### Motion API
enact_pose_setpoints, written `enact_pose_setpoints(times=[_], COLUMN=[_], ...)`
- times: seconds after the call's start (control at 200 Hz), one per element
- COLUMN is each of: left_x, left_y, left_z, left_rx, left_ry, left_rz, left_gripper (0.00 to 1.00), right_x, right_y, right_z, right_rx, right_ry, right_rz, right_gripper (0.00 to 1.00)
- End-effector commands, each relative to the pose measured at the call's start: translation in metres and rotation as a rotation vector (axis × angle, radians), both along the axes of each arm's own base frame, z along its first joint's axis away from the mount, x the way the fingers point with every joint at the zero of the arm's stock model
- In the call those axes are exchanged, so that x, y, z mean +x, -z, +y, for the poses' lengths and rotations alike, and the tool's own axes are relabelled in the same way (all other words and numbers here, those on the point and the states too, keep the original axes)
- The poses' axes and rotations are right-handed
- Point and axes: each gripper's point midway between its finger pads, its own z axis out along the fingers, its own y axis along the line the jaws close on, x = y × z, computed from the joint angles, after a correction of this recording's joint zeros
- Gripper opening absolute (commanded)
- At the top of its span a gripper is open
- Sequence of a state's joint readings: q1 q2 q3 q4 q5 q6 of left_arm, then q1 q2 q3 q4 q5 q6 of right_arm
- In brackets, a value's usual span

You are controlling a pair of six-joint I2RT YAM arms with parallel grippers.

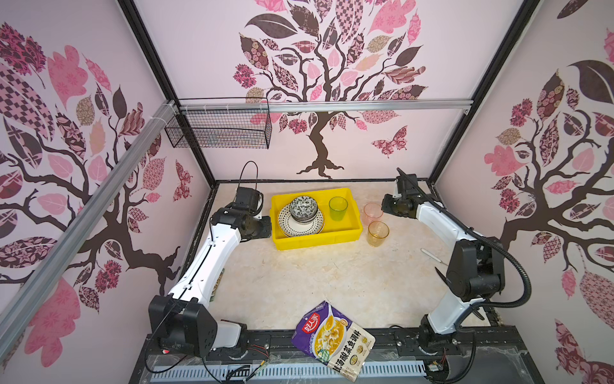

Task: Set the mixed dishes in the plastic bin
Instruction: 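Move the right gripper over the pink plastic cup beside the bin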

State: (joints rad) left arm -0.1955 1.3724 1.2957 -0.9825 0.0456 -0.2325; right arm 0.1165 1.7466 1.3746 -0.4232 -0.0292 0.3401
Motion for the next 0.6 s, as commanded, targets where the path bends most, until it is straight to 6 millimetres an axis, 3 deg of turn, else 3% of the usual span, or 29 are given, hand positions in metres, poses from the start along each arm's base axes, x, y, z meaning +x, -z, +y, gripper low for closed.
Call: enact_pose_setpoints(times=[0.0,0.325,0.595], left_x=[-0.002,0.000,0.003], left_y=[0.005,0.006,0.010], left_z=[0.002,0.002,0.002], left_rx=[0.017,0.020,0.026], left_ry=[-0.001,-0.001,-0.001], left_rz=[0.016,0.023,0.037], left_gripper=[0.37,0.37,0.38], right_x=[0.004,0.009,0.018], right_y=[0.011,0.030,0.032], right_z=[-0.004,-0.008,-0.012], right_rx=[-0.017,-0.053,-0.083], right_ry=[0.014,0.020,0.027], right_rz=[0.034,0.071,0.064], right_gripper=[0.30,0.31,0.31])
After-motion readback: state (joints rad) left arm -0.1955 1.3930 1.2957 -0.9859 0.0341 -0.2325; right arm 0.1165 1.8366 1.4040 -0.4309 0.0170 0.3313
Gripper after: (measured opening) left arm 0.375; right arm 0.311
